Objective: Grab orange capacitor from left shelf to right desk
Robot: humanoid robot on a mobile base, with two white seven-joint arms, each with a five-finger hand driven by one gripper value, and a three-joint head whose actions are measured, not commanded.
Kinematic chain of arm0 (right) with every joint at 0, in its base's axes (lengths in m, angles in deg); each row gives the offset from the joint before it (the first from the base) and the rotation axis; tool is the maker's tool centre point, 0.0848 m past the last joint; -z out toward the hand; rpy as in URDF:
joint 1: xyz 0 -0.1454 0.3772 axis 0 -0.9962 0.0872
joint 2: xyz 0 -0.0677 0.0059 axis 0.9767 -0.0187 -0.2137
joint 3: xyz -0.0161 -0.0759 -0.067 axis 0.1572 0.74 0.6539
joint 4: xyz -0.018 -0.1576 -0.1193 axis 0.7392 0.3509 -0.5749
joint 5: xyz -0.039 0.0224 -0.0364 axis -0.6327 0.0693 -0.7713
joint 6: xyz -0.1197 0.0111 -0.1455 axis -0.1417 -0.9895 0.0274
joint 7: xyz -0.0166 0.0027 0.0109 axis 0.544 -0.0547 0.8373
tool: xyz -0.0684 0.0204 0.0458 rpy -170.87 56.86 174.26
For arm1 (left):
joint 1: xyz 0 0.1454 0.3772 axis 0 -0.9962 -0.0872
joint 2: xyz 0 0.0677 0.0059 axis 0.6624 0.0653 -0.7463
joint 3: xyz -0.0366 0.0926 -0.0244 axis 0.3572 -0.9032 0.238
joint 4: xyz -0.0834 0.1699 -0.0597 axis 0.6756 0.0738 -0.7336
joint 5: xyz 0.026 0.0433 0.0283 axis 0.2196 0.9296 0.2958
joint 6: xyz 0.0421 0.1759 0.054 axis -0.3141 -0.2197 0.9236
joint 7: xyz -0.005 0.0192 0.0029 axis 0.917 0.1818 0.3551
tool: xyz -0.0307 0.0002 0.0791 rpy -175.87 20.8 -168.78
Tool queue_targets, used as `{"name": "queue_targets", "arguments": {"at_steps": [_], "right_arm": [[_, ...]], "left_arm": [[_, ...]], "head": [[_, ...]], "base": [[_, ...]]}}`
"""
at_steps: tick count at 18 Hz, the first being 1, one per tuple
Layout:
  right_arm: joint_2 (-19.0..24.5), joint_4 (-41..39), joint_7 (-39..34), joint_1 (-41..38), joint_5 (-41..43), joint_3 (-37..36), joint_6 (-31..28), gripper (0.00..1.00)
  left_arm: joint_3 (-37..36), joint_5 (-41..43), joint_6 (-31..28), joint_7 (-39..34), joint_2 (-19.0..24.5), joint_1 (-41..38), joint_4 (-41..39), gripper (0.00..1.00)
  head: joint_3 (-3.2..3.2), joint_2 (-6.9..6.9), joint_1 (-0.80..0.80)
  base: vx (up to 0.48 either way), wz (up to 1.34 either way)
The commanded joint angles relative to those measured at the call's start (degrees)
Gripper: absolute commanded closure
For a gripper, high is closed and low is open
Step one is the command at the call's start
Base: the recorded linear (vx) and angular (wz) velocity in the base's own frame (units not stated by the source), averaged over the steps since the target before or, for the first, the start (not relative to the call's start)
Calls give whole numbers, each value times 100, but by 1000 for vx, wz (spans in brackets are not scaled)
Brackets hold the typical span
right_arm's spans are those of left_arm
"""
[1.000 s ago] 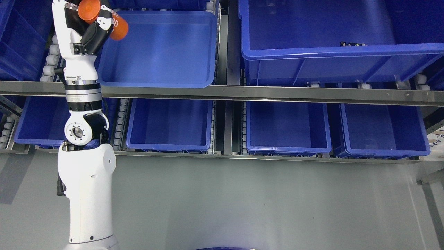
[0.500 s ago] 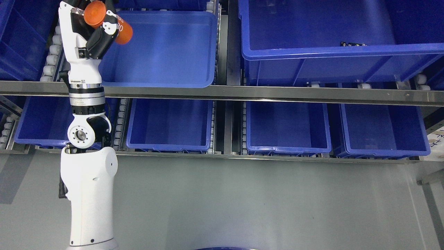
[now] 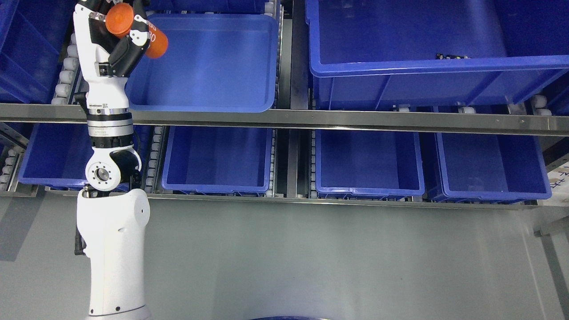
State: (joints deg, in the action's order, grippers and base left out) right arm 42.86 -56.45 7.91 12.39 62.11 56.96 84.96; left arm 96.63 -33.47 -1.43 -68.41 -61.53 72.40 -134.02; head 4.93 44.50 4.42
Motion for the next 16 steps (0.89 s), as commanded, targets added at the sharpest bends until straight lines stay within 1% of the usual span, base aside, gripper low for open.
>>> {"name": "queue_targets", "arguments": {"at_steps": [1, 16], "right_arm": [[-100, -100, 1, -114, -18, -70, -3, 0], [-100, -100, 1, -114, -18, -70, -3, 0]], "left_arm": [[-31, -1, 2, 3, 100, 19, 18, 99], [-40, -1, 2, 3, 100, 55, 18, 99]], "head": [[0, 0, 0], [0, 0, 0]], "base": [[0, 0], [0, 0]]}}
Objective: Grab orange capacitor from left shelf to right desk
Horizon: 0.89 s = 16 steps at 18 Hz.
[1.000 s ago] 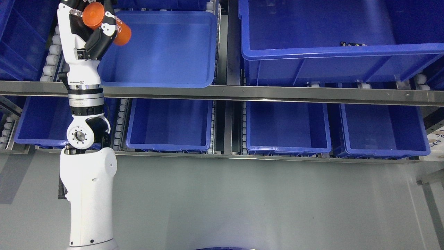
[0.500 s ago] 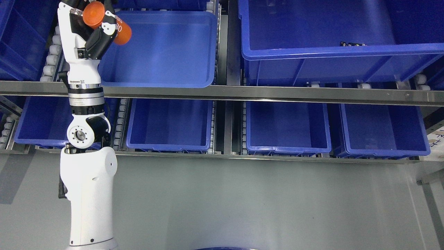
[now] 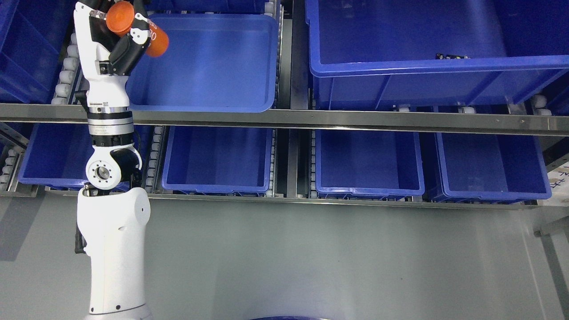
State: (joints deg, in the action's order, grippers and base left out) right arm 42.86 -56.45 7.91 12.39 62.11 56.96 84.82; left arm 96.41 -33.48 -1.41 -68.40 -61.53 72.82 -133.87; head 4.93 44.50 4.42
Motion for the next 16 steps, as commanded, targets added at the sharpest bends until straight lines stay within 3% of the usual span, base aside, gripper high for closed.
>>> {"name": "queue_targets", "arguments": {"at_steps": [1, 16], "right_arm": [[-100, -100, 1, -114, -18, -70, 10, 0], [-100, -100, 1, -114, -18, -70, 10, 0]], "left_arm": [[-9, 0, 0, 3, 100, 13, 3, 99], [44, 0, -35, 3, 100, 75, 38, 99]], "head": [[0, 0, 0], [0, 0, 0]], "base": [[0, 0], [0, 0]]}}
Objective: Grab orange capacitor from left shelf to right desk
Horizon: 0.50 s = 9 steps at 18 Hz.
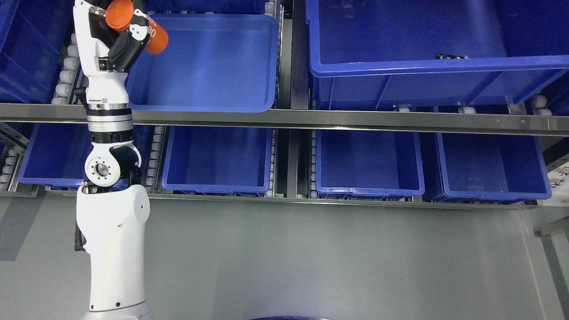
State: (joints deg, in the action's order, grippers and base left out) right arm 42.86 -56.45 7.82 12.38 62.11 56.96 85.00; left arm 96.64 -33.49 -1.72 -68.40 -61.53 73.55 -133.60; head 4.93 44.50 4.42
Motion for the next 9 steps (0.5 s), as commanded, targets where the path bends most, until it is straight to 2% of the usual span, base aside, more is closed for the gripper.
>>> {"name": "queue_targets", "arguments": {"at_steps": [1, 5, 9], "right_arm": [[-100, -100, 10, -114, -18, -70, -8, 0], [-100, -100, 10, -114, -18, -70, 1, 0], [-100, -100, 10, -114, -18, -70, -8, 0]], "left_arm": [[3, 0, -4, 3, 100, -16, 19, 99], [-42, 0, 22, 3, 100, -25, 2, 99], [-243, 0, 400, 20, 100, 71, -68, 99]], "head": [[0, 0, 0], [0, 0, 0], [0, 0, 0]], "base": [[0, 0], [0, 0], [-2, -14]]}}
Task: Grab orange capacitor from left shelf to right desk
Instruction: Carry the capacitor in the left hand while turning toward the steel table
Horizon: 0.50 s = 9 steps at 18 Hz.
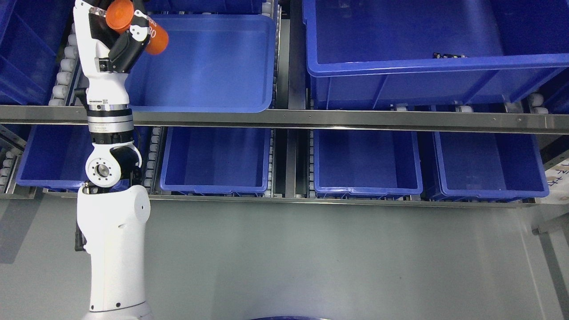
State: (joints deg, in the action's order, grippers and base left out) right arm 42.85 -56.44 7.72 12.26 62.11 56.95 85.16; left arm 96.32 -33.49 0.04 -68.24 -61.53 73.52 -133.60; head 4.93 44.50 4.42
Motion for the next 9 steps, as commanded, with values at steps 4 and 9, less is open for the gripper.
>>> {"name": "queue_targets", "arguments": {"at_steps": [4, 9], "right_arm": [[-98, -102, 20, -101, -18, -70, -15, 0], [-98, -102, 20, -101, -18, -70, -15, 0]], "left_arm": [[-694, 0, 426, 4, 100, 136, -314, 99], [-888, -9, 461, 4, 100, 215, -929, 99]], "head": [[0, 0, 0], [0, 0, 0]], "base": [[-20, -79], [-17, -207]]}}
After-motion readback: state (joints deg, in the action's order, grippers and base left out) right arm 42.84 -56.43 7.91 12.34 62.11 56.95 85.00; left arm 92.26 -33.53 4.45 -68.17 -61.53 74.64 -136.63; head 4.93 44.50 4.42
